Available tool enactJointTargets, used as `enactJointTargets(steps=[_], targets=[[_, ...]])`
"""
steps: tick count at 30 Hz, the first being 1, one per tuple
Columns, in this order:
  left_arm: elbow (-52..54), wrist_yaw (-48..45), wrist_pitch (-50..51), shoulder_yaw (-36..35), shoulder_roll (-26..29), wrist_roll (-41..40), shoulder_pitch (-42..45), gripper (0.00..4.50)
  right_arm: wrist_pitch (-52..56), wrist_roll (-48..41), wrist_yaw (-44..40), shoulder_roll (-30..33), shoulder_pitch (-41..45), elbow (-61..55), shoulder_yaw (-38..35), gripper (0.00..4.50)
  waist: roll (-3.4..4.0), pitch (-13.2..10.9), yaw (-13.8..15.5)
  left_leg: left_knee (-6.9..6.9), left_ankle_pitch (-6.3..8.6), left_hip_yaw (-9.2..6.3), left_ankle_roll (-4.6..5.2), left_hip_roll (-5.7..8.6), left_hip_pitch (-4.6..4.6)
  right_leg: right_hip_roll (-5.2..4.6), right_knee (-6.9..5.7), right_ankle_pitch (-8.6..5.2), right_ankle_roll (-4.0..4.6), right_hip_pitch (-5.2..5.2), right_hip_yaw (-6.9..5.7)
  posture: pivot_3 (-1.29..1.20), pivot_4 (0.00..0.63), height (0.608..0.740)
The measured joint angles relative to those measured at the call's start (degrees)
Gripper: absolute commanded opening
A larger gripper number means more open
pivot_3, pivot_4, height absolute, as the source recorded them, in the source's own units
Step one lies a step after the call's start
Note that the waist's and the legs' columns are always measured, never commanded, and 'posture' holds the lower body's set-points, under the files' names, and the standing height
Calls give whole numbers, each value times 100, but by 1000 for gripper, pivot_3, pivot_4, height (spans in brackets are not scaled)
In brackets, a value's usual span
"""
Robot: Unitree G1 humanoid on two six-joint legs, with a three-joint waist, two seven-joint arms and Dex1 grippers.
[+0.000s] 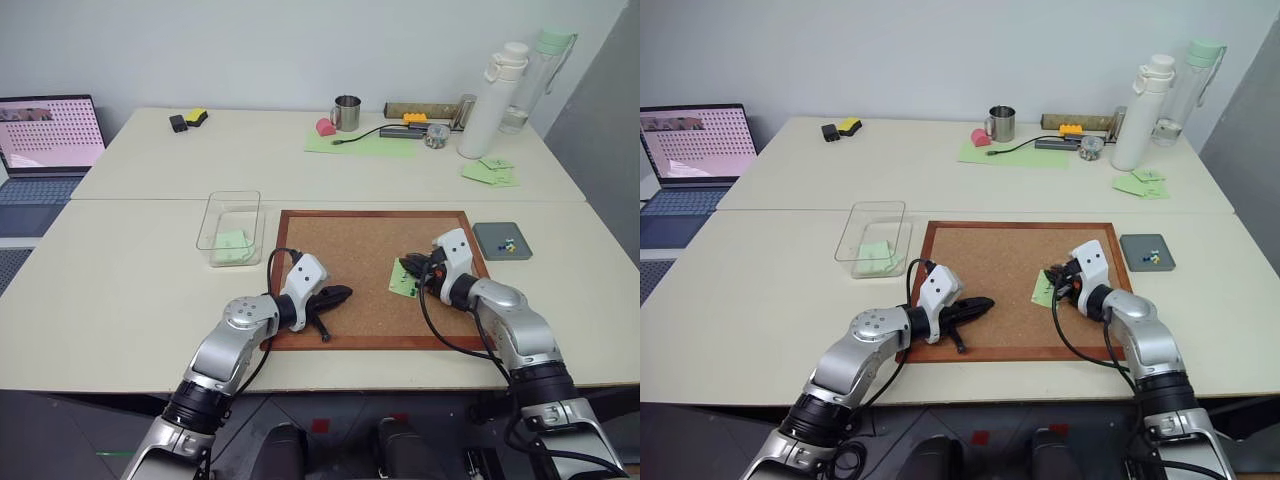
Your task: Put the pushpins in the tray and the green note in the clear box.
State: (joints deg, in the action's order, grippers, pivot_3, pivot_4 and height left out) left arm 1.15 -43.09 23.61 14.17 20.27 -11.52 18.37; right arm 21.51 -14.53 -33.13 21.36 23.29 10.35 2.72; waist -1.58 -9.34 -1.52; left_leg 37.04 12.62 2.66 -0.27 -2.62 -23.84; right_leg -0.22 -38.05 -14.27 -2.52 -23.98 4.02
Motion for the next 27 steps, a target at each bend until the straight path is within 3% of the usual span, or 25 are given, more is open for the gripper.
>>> enactJointTargets(steps=[9, 17, 27], targets=[[61, -14, 115, -4, -5, -19, -9, 0, -167, -83, -15, -181, -82, 51, -180, 3, 1, 0, -13, 0, 0, 1, 0, 0, 1, 1, -2, 0, 0, 0, 2, 0, 150, 740], [32, 34, 268, -88, -48, -105, 30, 0, 320, -637, -268, 10, -430, -1161, -419, 3, 3, 1, -14, -1, 0, -6, 0, -2, 1, 3, -3, 0, 0, -1, -1, 0, 150, 740], [-94, 239, 286, -87, -127, -100, 101, 0, 762, -711, -227, 197, -535, -1625, -467, 3, 4, 2, -15, 1, 0, -6, 0, 0, 3, 3, -3, 1, 2, 2, -1, 0, 150, 740]])
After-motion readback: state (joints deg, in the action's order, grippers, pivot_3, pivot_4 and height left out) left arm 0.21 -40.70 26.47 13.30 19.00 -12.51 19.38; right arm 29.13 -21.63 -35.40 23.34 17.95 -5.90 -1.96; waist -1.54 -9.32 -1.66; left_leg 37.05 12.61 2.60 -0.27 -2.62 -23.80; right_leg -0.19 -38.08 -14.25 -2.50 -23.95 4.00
